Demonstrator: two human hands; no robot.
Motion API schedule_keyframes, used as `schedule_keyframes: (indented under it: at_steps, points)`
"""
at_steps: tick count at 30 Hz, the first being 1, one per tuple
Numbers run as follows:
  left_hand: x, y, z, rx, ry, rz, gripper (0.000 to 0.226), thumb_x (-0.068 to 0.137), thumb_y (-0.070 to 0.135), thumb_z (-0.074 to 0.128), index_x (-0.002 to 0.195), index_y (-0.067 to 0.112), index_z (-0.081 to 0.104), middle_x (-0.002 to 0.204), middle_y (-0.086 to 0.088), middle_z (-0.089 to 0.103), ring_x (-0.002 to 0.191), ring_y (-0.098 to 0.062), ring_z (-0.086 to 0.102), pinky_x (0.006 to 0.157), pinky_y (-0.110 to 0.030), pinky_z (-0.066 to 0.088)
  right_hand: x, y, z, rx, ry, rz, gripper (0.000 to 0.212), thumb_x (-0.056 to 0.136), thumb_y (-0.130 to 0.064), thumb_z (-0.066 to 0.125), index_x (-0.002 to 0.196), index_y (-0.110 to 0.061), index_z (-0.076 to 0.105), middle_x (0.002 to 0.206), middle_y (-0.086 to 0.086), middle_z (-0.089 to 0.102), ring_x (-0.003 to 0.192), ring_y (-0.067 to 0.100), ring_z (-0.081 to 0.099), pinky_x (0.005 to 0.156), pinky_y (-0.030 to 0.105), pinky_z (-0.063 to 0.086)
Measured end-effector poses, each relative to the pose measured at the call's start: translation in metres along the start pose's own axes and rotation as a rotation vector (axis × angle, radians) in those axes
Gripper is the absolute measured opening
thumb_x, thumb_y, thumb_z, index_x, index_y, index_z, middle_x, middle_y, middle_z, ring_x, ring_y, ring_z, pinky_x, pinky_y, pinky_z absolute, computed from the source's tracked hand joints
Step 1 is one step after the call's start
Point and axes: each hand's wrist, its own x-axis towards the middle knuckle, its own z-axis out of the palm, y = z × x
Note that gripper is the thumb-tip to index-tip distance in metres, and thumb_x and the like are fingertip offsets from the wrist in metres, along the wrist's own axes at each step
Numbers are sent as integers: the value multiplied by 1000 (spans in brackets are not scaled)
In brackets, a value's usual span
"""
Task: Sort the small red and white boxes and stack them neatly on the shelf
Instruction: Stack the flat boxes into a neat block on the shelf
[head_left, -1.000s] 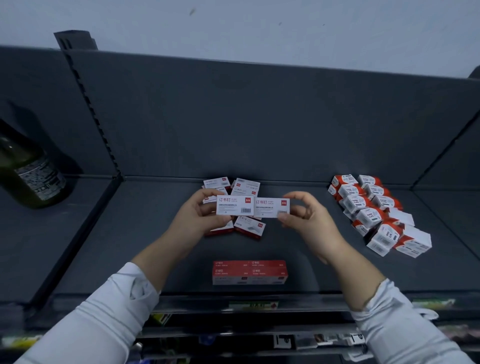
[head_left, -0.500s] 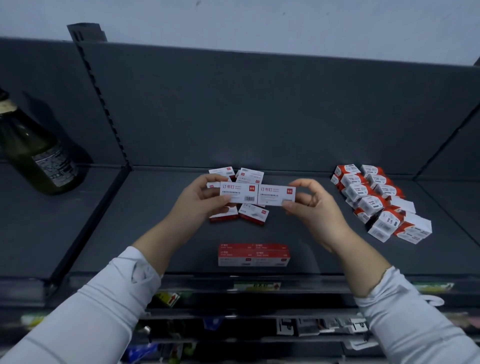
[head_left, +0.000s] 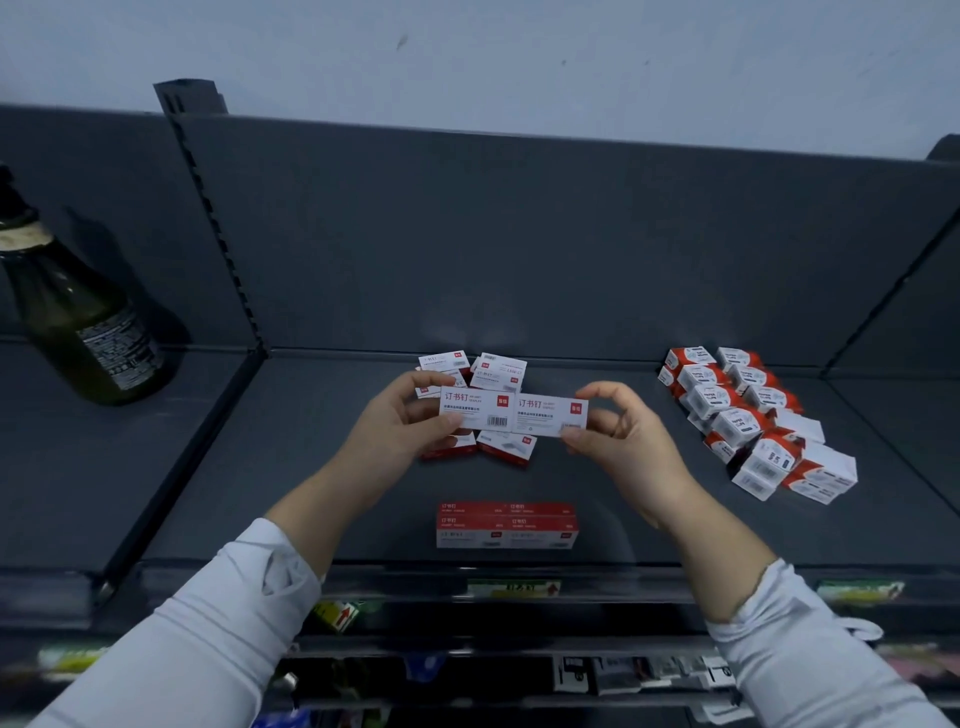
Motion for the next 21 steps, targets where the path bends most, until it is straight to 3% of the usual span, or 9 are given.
schedule_keyframes:
  at_steps: [5, 9, 14, 19, 21]
  points:
    - [0, 0, 2, 26, -12, -3, 35, 88, -4, 63, 116, 16, 59, 100, -6, 75, 90, -15, 72, 71, -20, 56, 0, 0, -1, -85, -29, -24, 35, 86, 10, 63, 113, -13, 58, 98, 6, 74, 83, 5, 68, 72, 19, 54]
    - [1, -5, 2, 128, -15, -9, 28, 88, -7, 62, 108, 12, 62, 102, -7, 73, 87, -10, 71, 71, -18, 56, -1, 2, 0, -257, -52, -54, 35, 86, 7, 66, 108, -20, 64, 100, -4, 72, 92, 2, 68, 81, 19, 54]
    - [2, -23, -1, 306, -52, -55, 19, 85, 2, 70, 92, 15, 58, 98, 1, 75, 95, -14, 70, 80, -25, 56, 0, 18, 0, -505, -90, -11, 21, 89, -10, 69, 98, -27, 60, 100, -9, 70, 93, 5, 66, 75, 20, 53]
    - [-1, -40, -2, 434, -86, -174, 19, 85, 13, 73, 94, 12, 56, 96, 0, 75, 90, -17, 72, 76, -34, 59, -1, 38, 2, -670, -130, 92, 14, 90, -22, 68, 94, -28, 57, 96, -11, 69, 88, 8, 65, 71, 23, 52]
    - [-3, -45, -4, 507, -113, -203, 21, 85, 18, 74, 96, 13, 57, 96, -1, 74, 88, -18, 72, 77, -34, 59, -2, 45, 2, -713, -161, 122, 12, 91, -25, 67, 95, -29, 57, 98, -10, 68, 89, 8, 65, 76, 29, 56]
